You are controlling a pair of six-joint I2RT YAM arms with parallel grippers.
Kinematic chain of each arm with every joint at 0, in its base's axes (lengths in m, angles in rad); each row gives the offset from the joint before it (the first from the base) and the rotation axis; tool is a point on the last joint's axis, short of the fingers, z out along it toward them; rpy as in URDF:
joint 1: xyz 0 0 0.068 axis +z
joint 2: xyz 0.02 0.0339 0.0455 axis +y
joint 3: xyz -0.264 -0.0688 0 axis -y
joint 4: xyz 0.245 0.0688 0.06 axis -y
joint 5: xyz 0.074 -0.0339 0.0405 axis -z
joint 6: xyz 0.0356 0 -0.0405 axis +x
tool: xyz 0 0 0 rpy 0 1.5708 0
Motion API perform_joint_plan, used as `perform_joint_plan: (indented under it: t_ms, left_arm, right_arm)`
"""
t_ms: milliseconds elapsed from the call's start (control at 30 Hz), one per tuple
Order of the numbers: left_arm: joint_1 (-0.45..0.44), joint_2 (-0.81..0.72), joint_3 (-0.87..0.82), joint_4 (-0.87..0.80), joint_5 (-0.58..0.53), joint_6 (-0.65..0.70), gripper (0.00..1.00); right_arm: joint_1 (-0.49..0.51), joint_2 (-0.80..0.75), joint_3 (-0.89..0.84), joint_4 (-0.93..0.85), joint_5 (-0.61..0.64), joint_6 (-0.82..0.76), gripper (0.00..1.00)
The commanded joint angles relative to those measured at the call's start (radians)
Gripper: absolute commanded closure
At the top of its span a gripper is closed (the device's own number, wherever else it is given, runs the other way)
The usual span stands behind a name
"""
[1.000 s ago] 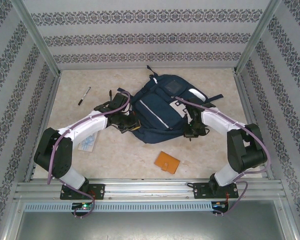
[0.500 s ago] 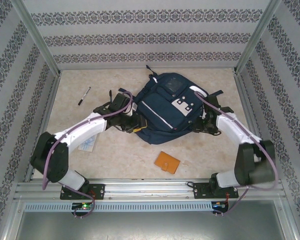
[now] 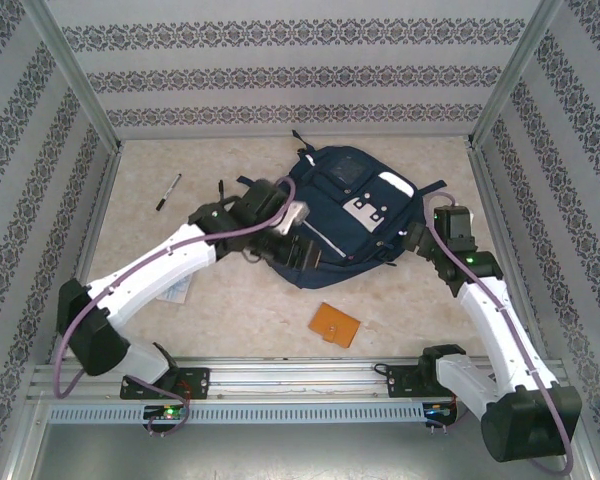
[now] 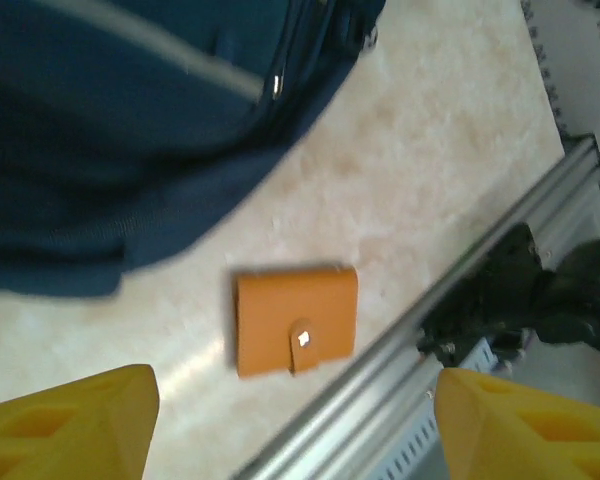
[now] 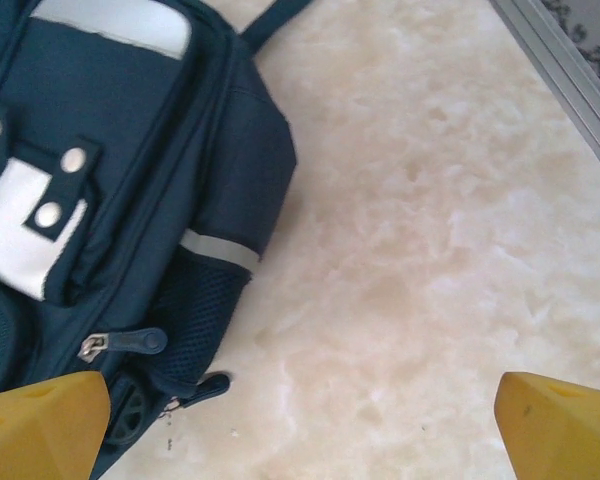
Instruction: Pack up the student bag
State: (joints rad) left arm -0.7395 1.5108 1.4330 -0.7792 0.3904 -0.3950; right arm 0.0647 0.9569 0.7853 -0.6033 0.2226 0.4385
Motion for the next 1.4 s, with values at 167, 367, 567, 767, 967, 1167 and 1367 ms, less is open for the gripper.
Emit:
perform_joint_plan:
  t_ms: [167,367,567,767,967,1167,1367]
  left_arm:
    - [-0.001,0.399,0.357,-0.139,-0.171,0.412,0.25]
    - [-0.003,0.556,0.450,-0.105,-0.128,0.481,0.22]
    - [-0.038,0.628,0.456,-0.102,-0.157,0.477,0.20]
    - [-0.087,0.655,0.455,-0.033,-0.258,0.378,0.20]
    - [-0.126,0.781,0.575,-0.119,-0.441,0.283,0.22]
    - [-0.146,0.797,0.568,-0.113,-0.487,0.249,0.34]
    - [-0.146,0.716,0.608,-0.136,-0.421,0.279,1.00]
  right_arm:
    - [-0.015,0.027,0.011,-0.072,-0.106,-0.031,0.02]
    - [-0.023,0.062,-0.002,-0.124,-0.117,-0.097,0.02]
    - [-0.027,0.055,-0.029,-0.100,-0.185,-0.072,0.02]
    - [-0.027,0.071,-0.035,-0.064,-0.216,-0.056,0.04]
    - [-0.028,0.131,0.002,-0.041,-0.240,-0.052,0.09]
    - [-0.031,0.188,0.047,-0.049,-0.242,-0.075,0.09]
    - [-0.031,0.239,0.086,-0.003,-0.380,-0.225,0.09]
